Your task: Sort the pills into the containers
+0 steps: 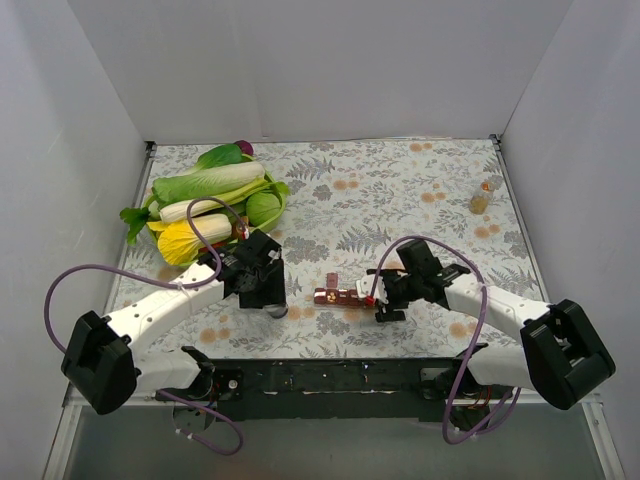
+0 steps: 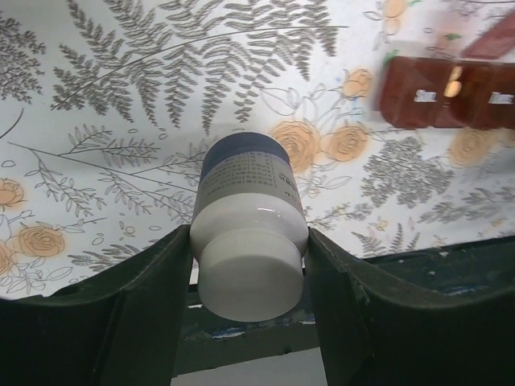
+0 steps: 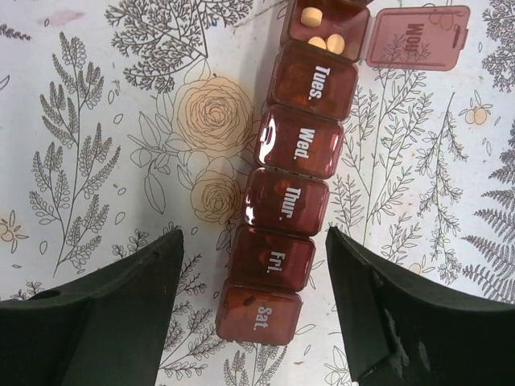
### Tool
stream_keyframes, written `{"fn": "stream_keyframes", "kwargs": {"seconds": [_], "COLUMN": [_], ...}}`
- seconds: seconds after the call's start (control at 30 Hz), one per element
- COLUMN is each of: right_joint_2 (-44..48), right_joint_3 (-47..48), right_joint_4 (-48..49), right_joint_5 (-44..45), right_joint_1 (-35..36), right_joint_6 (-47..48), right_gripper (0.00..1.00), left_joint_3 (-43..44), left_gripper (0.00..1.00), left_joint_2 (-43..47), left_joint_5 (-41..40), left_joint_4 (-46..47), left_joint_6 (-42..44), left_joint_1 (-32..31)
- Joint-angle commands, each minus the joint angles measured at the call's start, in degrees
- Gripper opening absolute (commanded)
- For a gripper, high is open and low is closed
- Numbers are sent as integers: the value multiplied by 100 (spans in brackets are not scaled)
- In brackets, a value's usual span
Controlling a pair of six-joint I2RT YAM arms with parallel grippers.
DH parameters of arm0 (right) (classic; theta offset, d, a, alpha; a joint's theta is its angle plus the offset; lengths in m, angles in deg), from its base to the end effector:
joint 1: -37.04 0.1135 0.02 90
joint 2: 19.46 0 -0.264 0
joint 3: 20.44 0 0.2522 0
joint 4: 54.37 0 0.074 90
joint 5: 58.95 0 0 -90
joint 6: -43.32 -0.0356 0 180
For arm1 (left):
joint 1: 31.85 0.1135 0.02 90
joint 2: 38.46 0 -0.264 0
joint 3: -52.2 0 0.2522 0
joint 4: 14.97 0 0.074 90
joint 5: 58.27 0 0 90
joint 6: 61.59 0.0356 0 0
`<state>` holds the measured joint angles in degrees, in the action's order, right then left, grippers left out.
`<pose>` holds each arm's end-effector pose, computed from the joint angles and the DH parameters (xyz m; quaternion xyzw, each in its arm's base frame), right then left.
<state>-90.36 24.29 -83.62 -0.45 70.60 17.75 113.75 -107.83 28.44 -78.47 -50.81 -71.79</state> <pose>0.1724 0.1367 0.1658 -0.7464 0.5421 0.1737 0.3447 0.1638 -0.1345 0.2225 -0.3359 0.9274 -0.1256 0.1066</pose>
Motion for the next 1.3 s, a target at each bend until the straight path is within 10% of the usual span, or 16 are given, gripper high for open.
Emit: {"fn": "stream_keyframes", "kwargs": {"seconds": [0.0, 0.57, 0.8, 1.27], "right_joint_2": [15, -601, -786, -689], "right_joint_3": [147, 349, 402, 226], "right_joint_4": [247, 318, 178, 204], "right_joint_5": [-102, 206, 180, 303], "right_joint_1": [37, 28, 28, 1], "right_joint_6": [-491, -923, -818, -457], "right_gripper": [79, 74, 57, 41], "left_joint_3": [503, 732, 1057, 1338], "left_gripper": [57, 63, 64, 27], "left_joint_2": [449, 327, -312, -2378], "left_joint_5": [538, 838, 1409, 2060], "left_joint_4": [183, 516, 1527, 3145], "left_joint_6": [214, 583, 1242, 873], "left_joint_1": [22, 22, 48, 760]}}
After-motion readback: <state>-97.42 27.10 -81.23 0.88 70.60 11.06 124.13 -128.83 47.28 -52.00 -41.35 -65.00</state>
